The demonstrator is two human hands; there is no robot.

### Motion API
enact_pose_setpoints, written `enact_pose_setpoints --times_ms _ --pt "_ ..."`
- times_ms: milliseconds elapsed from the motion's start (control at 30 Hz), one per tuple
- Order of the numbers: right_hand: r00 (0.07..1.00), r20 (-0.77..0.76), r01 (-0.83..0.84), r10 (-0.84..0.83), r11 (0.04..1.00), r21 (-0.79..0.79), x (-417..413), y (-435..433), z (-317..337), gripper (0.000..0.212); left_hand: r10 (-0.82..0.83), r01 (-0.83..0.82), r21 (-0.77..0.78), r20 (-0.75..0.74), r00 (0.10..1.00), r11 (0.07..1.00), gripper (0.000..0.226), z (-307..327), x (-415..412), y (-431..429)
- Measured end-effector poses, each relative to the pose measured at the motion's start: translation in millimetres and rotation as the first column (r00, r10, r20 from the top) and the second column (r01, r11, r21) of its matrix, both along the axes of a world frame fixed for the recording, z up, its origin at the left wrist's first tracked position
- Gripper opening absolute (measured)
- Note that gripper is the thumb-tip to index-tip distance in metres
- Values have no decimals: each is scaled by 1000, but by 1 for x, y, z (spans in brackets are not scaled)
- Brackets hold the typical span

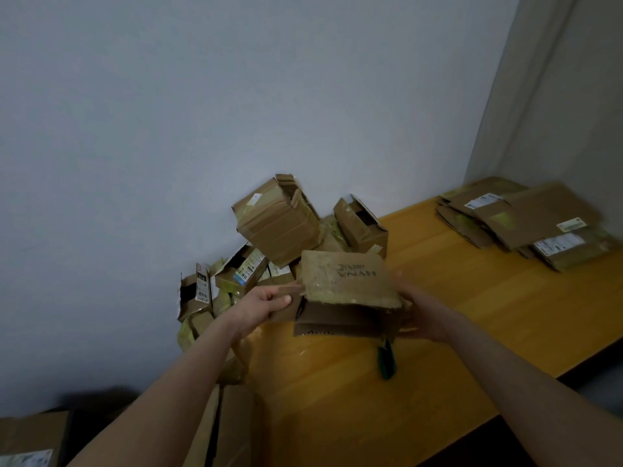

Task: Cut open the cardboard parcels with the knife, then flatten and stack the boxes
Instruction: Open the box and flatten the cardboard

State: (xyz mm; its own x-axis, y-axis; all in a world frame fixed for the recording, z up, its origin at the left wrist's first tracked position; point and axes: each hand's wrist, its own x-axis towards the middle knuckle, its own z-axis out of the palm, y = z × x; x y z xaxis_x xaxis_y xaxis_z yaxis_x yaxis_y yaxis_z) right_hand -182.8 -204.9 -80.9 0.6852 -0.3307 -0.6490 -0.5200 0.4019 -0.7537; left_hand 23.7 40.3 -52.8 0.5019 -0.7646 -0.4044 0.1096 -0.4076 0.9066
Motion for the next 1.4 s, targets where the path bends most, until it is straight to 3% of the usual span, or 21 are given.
enact_pose_setpoints --times_ms 100,167,267,333,433,533,567,633,733,800,967,1033,1100,1267,1300,1400 --pt "999 -22 45 -47 996 -71 4 2 -1 59 -124 126 9 -107 987 992 42 3 -3 -6" --pt "999 14 52 -51 995 -82 3 3 -4 50 -118 120 1 -167 979 993 48 5 -4 -8" --pt "996 81 50 -37 985 -162 0 8 -8 36 26 -23 36 -98 995 999 93 8 -8 -14" --pt "989 139 71 -43 977 -200 2 15 -9 35 163 -162 83 -7 987 983 103 7 -14 -24" --pt "980 200 40 22 953 -300 6 24 -9 51 354 -349 84 -63 933 933 89 0 -16 -35" --pt "980 183 12 79 893 -451 10 24 -10 56 423 -421 53 -40 905 906 48 1 -20 -40" --pt "979 185 11 81 892 -452 12 23 -9 57 412 -412 26 -3 911 911 34 2 -23 -41" --pt "981 191 40 14 961 -273 13 19 -7 63 397 -395 -45 63 916 918 15 2 -25 -41" --pt "983 172 61 -68 997 45 15 9 -6 80 358 -339 -114 295 886 934 12 -4 -20 -37" --pt "989 141 46 -51 998 40 20 9 -2 83 279 -276 -73 447 850 958 14 -5 -21 -36" --pt "993 118 3 5 998 -67 26 9 -1 117 140 -169 17 483 864 986 23 -3 -24 -34" --pt "986 156 -40 60 991 -131 24 9 4 109 122 -163 31 534 836 986 15 -3 -22 -32" --pt "984 156 -38 87 955 -294 26 12 8 87 83 -138 55 561 824 989 10 -2 -24 -32" --pt "985 157 138 -65 845 -516 34 10 5 24 79 -81 -19 527 846 997 13 1 -26 -30" --pt "984 141 170 -111 834 -525 34 9 4 18 72 -66 -29 516 853 997 15 1 -27 -29" --pt "964 96 264 -249 836 -480 35 11 3 28 13 2 -28 498 867 1000 18 -5 -28 -27"
